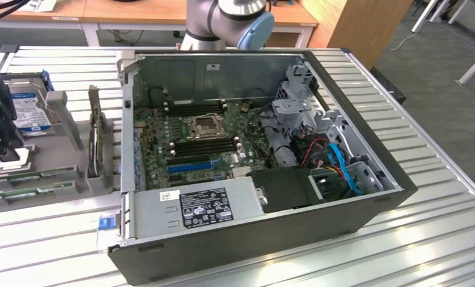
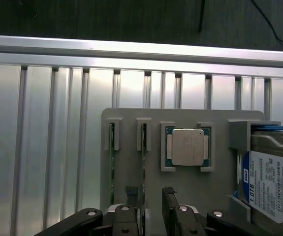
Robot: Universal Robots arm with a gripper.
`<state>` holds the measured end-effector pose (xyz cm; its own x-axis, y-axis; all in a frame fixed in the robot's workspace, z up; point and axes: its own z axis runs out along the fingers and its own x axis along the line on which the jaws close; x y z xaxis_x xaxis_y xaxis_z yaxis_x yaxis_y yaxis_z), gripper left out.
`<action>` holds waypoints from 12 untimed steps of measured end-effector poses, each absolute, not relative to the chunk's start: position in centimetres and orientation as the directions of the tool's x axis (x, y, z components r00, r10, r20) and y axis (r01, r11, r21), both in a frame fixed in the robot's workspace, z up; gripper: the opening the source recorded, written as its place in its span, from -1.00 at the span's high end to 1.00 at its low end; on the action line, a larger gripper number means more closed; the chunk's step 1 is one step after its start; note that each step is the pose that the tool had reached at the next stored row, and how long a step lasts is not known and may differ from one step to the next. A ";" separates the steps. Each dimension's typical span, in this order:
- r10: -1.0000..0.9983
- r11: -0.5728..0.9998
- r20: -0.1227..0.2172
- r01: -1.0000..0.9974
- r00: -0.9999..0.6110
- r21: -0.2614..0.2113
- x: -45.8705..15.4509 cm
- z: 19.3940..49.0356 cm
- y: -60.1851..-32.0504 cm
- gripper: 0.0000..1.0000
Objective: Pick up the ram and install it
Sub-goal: 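Pick up the ram and move it above insertion slot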
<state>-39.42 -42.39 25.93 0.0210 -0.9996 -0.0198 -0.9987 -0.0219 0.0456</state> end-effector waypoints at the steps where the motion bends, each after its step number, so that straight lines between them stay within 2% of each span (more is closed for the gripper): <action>1: -1.000 -0.022 -0.020 -0.999 0.021 0.046 -39.4 25.9 -42.6 0.33; 12: -1.000 -0.022 -0.020 -0.999 0.021 0.046 -39.7 25.9 -44.4 0.33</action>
